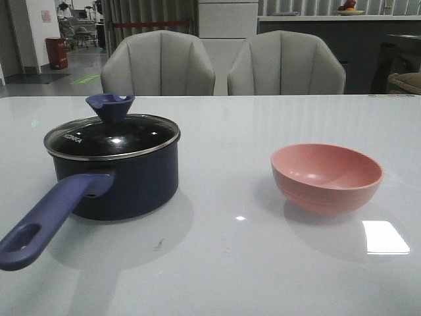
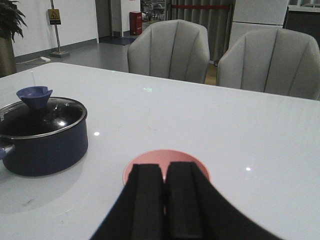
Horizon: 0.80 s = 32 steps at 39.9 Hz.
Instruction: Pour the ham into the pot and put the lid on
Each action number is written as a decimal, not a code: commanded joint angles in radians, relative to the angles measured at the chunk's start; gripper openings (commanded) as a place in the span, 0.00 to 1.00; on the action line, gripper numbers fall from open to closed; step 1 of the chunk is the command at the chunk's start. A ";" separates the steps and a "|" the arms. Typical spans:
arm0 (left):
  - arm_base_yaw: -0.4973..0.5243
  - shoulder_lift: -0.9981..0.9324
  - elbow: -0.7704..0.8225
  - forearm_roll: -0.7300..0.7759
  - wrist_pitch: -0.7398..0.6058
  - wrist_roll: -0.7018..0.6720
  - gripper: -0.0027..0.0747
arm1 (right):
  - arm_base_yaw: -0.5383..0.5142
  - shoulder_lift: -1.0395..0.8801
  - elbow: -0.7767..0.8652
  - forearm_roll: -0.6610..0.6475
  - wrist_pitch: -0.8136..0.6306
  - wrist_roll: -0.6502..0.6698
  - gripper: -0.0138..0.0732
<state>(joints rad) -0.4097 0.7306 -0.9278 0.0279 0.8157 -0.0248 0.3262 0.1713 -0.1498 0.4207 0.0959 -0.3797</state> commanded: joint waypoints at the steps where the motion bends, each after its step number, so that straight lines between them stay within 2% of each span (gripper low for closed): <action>1: -0.008 -0.171 0.086 0.005 -0.159 -0.002 0.82 | 0.003 0.008 -0.028 0.000 -0.070 -0.008 0.33; 8: -0.008 -0.502 0.324 0.011 -0.291 -0.002 0.81 | 0.003 0.008 -0.028 0.000 -0.070 -0.008 0.33; 12: -0.008 -0.605 0.411 0.024 -0.309 -0.002 0.73 | 0.003 0.008 -0.028 0.000 -0.070 -0.008 0.33; 15: -0.008 -0.635 0.453 0.031 -0.319 -0.002 0.58 | 0.003 0.008 -0.028 0.000 -0.070 -0.008 0.33; 20: -0.008 -0.634 0.480 0.031 -0.341 -0.002 0.19 | 0.003 0.008 -0.028 0.000 -0.070 -0.008 0.33; 21: -0.008 -0.634 0.480 0.031 -0.342 -0.002 0.16 | 0.003 0.008 -0.028 0.000 -0.070 -0.008 0.33; 24: -0.008 -0.634 0.480 0.031 -0.354 -0.002 0.22 | 0.003 0.008 -0.028 0.000 -0.070 -0.008 0.33; 32: -0.008 -0.634 0.482 0.027 -0.356 -0.002 0.20 | 0.003 0.008 -0.028 0.000 -0.070 -0.008 0.33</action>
<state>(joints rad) -0.4097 0.0833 -0.4238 0.0565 0.5428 -0.0248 0.3262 0.1713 -0.1498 0.4207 0.0959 -0.3797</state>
